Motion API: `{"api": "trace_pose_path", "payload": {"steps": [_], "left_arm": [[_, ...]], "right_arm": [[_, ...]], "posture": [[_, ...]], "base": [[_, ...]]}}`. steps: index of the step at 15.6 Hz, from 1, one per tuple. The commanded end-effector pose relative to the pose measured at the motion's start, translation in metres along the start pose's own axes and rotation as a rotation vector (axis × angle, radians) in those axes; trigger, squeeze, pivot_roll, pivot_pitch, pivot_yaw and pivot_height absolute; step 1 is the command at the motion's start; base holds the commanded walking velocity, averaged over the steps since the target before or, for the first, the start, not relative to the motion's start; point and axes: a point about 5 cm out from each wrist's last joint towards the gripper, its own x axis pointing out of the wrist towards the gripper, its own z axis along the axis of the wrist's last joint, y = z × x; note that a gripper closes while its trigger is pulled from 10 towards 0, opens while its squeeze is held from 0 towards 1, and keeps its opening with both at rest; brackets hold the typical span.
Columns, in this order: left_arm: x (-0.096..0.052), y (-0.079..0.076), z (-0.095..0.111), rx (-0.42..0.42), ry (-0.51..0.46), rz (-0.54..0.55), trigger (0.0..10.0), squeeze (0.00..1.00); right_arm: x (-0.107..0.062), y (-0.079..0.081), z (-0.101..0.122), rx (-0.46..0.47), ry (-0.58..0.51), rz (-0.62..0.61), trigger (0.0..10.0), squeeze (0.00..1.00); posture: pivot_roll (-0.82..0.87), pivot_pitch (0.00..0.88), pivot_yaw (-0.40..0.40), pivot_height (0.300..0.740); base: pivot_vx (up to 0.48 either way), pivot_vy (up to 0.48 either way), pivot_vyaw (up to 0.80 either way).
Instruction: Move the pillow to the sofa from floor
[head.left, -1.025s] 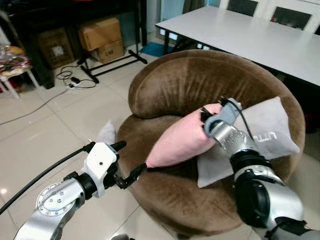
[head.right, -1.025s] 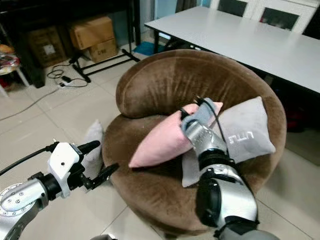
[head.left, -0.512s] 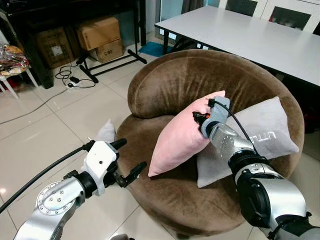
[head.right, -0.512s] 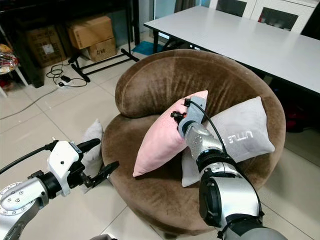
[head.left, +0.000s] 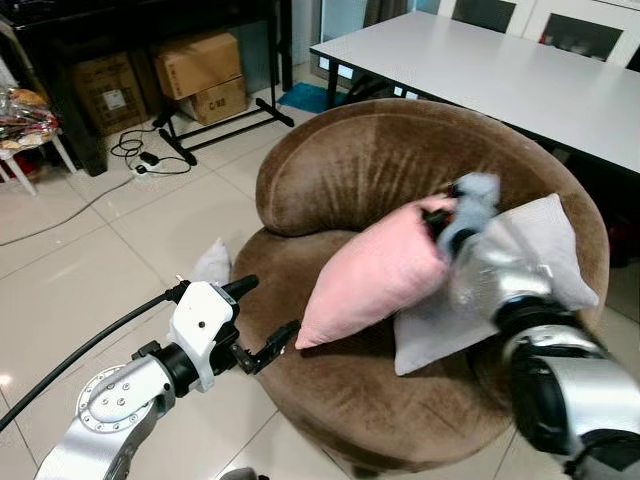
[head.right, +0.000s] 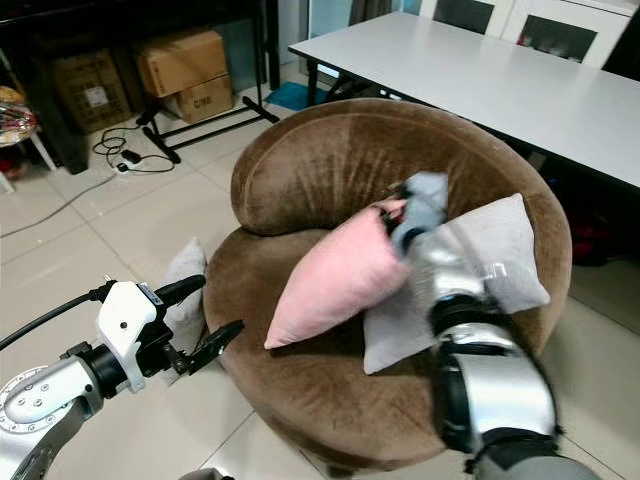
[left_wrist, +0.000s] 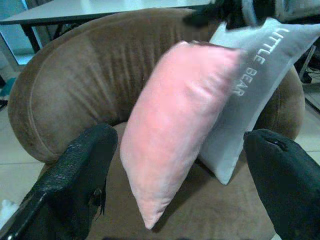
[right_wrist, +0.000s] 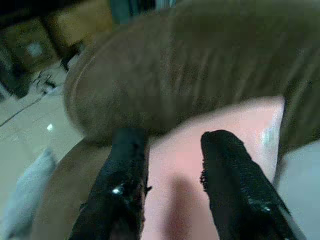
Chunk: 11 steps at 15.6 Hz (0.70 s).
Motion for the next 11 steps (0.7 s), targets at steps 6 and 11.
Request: {"api": "trace_pose_path", "payload": {"steps": [6, 11], "left_arm": [[0.003, 0.018, 0.000, 0.051, -0.021, 0.268, 10.0, 0.00], [0.000, 0.037, -0.006, 0.068, 0.012, 0.489, 10.0, 0.00]], "right_arm": [[-0.056, -0.012, 0.034, -0.093, -0.252, 0.063, 10.0, 0.00], [-0.112, 0.021, -0.015, -0.078, -0.192, 0.023, 10.0, 0.00]], "posture": [[-0.04, 0.000, -0.032, 0.740], [-0.03, 0.000, -0.038, 0.740]], "base": [[0.000, 0.000, 0.00], [0.000, 0.480, 0.00]]}}
